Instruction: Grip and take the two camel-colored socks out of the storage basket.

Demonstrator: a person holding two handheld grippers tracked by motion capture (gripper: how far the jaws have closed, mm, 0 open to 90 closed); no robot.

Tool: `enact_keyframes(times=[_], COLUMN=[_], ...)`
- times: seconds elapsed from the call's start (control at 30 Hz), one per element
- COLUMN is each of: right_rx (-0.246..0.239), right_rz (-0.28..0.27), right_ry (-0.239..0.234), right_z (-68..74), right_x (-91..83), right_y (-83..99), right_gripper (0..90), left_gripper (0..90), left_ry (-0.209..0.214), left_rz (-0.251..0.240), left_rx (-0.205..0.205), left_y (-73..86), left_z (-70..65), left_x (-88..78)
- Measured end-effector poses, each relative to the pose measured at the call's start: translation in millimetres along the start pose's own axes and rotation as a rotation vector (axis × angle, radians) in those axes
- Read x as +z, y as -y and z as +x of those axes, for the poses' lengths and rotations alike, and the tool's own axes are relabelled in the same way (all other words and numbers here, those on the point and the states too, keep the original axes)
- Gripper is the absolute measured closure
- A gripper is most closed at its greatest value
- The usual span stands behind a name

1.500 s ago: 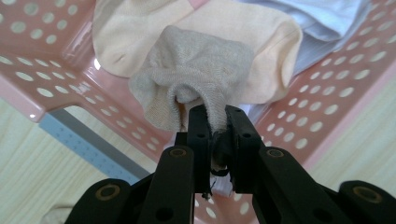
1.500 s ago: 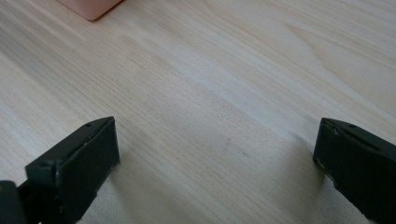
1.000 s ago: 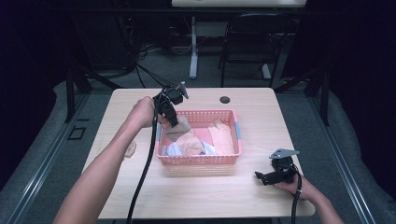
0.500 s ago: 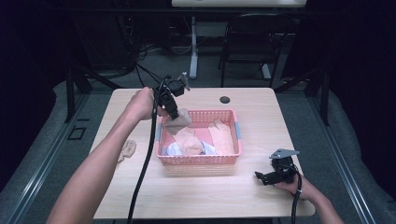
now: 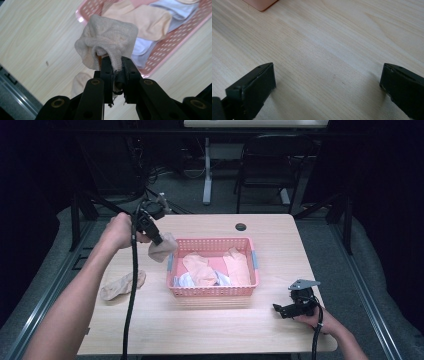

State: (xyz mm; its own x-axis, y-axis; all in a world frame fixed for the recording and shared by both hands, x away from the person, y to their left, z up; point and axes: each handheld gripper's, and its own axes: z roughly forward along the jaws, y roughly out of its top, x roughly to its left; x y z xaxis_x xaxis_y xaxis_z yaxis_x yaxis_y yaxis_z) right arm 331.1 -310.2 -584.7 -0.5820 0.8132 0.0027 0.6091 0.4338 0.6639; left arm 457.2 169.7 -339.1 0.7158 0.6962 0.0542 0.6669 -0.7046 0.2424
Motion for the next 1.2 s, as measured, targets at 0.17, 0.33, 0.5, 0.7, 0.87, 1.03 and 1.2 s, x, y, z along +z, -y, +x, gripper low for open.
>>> enact_keyframes(times=[0.17,0.33,0.5,0.7,0.87,1.03,1.2], right_rx=[0.004,0.0,0.0,-0.003,-0.004,-0.001,-0.001], right_rz=[0.002,0.0,0.0,0.002,0.002,0.0,-0.001], right_ry=[0.0,0.003,0.003,0.005,0.006,0.005,0.006], right_z=[0.3,0.2,0.3,0.1,0.1,0.3,0.4], right_x=[-0.1,0.3,0.3,0.2,0.2,0.3,0.3], right_y=[0.0,-0.2,-0.3,-0.4,-0.5,-0.5,-0.4], right_gripper=[0.0,0.0,0.0,0.0,0.0,0.0,0.0], left_gripper=[81.1,81.1,81.1,81.1,81.1,81.1,81.1], left_ry=[-0.013,-0.018,-0.012,-0.008,0.0,0.008,0.016], left_rz=[-0.008,-0.003,-0.002,0.02,0.029,0.025,0.049], left_rx=[-0.059,-0.124,-0.178,-0.221,-0.241,-0.286,-0.31], left_y=[25.6,52.3,73.3,89.9,96.7,104.7,112.0], left_z=[21.4,43.2,60.7,73.5,77.7,82.6,83.5], left_x=[-9.2,-13.7,-8.9,8.1,19.7,37.2,62.2])
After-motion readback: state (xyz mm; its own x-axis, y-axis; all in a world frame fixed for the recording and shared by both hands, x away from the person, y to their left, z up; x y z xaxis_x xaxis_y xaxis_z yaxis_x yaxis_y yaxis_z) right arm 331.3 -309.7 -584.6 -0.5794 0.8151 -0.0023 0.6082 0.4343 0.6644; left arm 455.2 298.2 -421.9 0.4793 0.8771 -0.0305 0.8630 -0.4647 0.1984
